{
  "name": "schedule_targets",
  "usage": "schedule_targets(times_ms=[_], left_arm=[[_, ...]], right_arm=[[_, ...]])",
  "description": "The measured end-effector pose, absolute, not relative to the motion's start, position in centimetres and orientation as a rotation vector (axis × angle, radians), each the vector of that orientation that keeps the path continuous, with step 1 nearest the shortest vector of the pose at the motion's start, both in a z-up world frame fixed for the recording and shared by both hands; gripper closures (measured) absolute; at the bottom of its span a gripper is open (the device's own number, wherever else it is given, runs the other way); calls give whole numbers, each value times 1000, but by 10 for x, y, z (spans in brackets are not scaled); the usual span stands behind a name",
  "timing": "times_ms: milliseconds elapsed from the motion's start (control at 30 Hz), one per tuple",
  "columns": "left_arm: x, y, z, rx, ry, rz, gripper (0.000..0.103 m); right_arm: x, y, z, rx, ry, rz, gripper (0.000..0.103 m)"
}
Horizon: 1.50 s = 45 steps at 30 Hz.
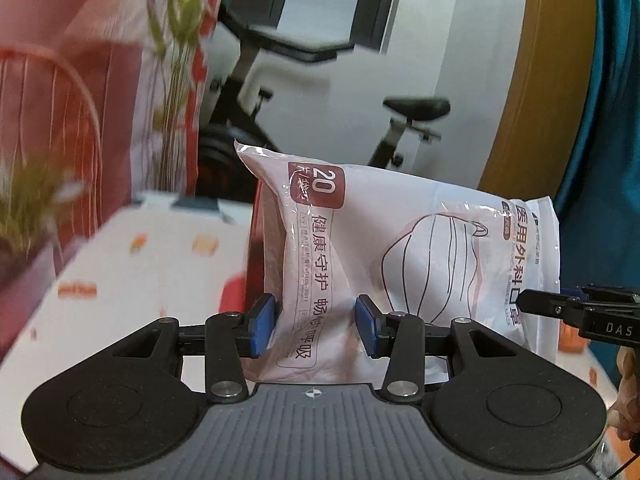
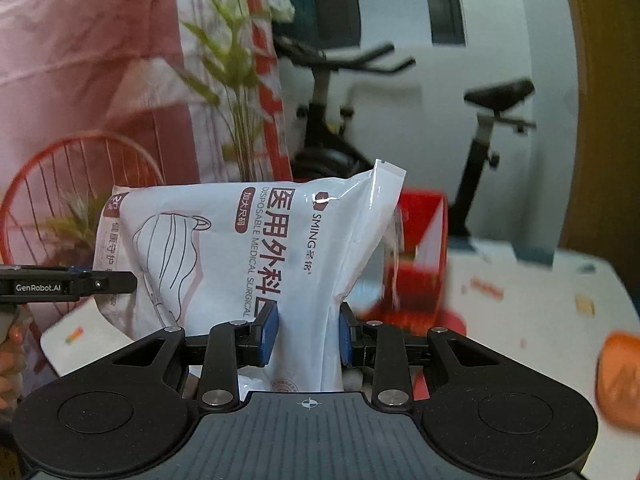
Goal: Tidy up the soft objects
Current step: 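Lift the white mask bag with both grippers toward the red box, then lower the mask bag into the red box and open both grippers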
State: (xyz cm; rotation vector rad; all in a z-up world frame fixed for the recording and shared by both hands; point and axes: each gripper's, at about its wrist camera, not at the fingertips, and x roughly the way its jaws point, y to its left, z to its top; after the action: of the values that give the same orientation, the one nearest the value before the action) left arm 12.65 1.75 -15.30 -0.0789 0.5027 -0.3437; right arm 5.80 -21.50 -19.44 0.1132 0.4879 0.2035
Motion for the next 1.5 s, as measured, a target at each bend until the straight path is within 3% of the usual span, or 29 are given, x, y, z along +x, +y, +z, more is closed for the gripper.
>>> schedule_targets(times_ms=[367,767,1500], left_arm=[[188,-7,-101,-58,422,-387,56],[303,-33,-91,-63,532,-368,56],[423,-53,-186,67,853,-329,60]], right_arm=[[113,-236,-120,-36,337,205,74],[227,-267,-102,-43,341,204,74],[392,-271,-219,-64,737,168,74]])
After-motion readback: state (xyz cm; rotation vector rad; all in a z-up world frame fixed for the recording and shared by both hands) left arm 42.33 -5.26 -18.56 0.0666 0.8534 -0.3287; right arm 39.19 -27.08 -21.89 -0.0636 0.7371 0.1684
